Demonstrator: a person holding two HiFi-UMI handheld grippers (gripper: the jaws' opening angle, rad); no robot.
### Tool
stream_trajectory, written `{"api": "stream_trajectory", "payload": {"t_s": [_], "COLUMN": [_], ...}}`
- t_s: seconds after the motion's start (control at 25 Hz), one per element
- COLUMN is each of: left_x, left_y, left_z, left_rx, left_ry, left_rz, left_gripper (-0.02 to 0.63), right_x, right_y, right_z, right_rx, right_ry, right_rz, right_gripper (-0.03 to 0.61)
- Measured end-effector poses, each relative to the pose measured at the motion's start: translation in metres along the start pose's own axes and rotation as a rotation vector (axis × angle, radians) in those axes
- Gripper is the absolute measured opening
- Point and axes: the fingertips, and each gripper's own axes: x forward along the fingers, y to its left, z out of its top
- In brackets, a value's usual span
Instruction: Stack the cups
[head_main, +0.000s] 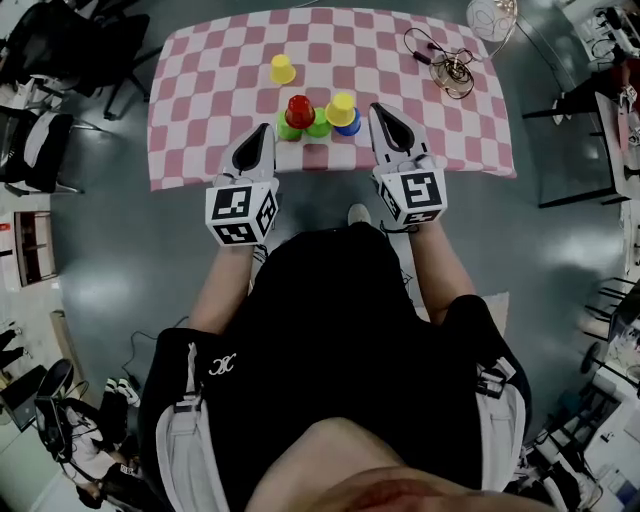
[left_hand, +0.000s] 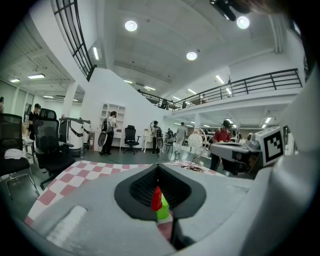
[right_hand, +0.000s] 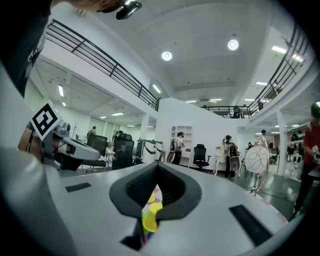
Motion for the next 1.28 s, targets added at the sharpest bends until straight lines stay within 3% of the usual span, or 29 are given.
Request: {"api": "stream_trajectory", "payload": {"t_s": [0.28, 0.68, 0.96, 1.12, 1.28], "left_x": [0.007, 0.03, 0.04, 0.043, 0.052], "left_y": [-0.009, -0.013, 0.006, 0.027, 0.059], "left_z": [0.004, 0.024, 0.032, 0.026, 0.019], "left_rx": [0.002, 0.017, 0.019, 0.016, 0.018], "left_ry": [-0.009, -0.024, -0.004, 0.011, 0.025], "left_rz": [0.016, 0.109, 0.131, 0.091, -0.032], "left_gripper": [0.015, 0.015, 0.015, 0.015, 0.015], "right_x": [0.0, 0.021, 0.049, 0.06, 0.072], "right_y": [-0.015, -0.053, -0.046, -0.026, 0.001], "right_z": [-0.002, -0.001, 0.004, 0.002, 0.0], "right_rx": [0.038, 0.064, 0.101, 0.115, 0.12], "right_ry": [-0.002, -0.006, 0.01, 0.042, 0.079], "right_rz": [0.023, 0.13, 0.172, 0.138, 0.005], "right_gripper": [0.0, 0.0, 0.002, 0.001, 0.0]}}
